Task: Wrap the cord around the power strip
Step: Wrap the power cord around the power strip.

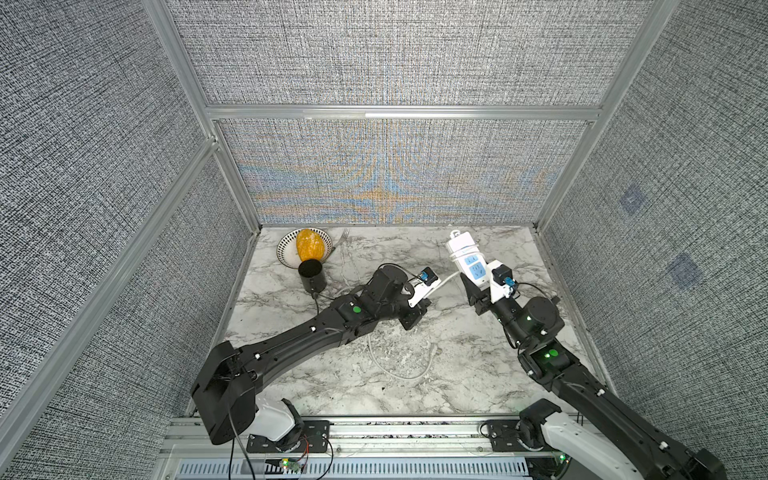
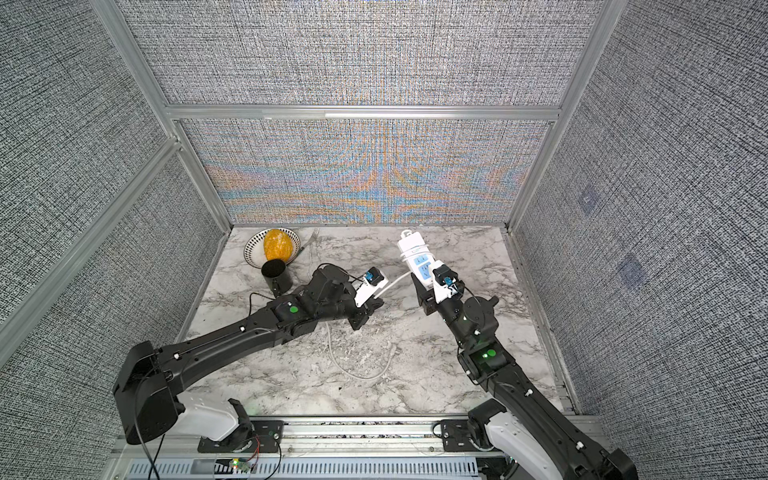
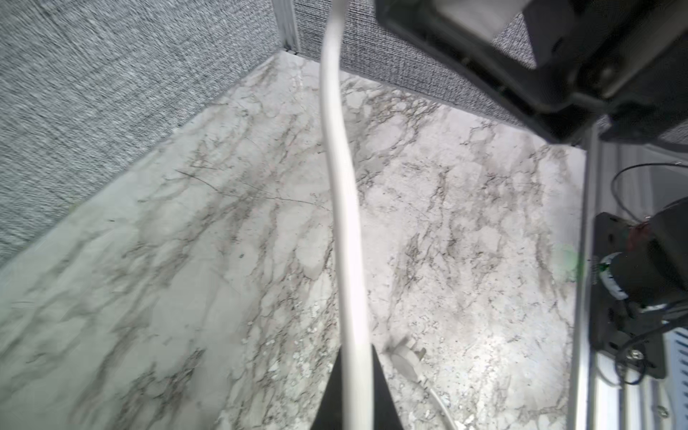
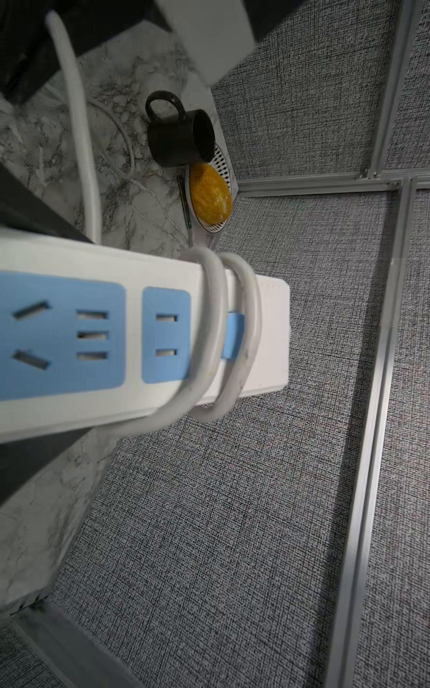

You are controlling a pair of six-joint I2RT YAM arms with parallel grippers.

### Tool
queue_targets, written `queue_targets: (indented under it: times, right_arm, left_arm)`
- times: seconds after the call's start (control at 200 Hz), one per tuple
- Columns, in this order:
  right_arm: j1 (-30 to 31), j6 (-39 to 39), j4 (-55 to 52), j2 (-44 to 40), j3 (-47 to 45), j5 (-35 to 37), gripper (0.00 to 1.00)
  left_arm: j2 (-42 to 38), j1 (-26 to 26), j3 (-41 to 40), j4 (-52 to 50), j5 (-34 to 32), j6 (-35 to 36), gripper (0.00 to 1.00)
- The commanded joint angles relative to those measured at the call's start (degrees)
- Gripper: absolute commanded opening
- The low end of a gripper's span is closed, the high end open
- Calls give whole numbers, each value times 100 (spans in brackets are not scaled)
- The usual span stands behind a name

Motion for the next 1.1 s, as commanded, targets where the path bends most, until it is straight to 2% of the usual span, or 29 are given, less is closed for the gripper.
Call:
queue_targets:
  times: [0.0,0.07,0.19,0.35,0.445,0.51,0.616,0.751,1.091]
  right_arm:
    - [-27,-58,-466,134,193,346,0]
    - [-28,-185,-574,188,217,131,0]
    - [-40,-335,-978,344,352,-231,0]
    - [-38,-567,-1459,502,507,-559,0]
    - [-40,-833,-1743,620,644,-1012,0]
    - [-41,-1039,-1994,718,752,-1465,0]
    - [-44,-1274,-2309,888,886,-2099,0]
    - [-36,-1380,-2357,941,898,-2829,0]
    - [-23,-1482,-1491,520,219,-5307,0]
  left_arm:
    - [-136,-122,262,-827,-1376,644,8]
    - [-207,-149,477,-1049,-1771,1049,9]
    - [-251,-157,912,-1427,-1928,1907,10]
    - [-296,-156,1294,-1653,-1545,3199,12]
    - [-279,-157,1557,-1985,-1177,3920,12]
    - [-222,-157,1750,-2168,-1157,4287,12]
    - [-172,-157,1839,-2051,-1378,4695,12]
    - [-47,-157,1996,-2104,-1292,5111,11]
    - [309,-148,2486,-2295,-958,5631,15]
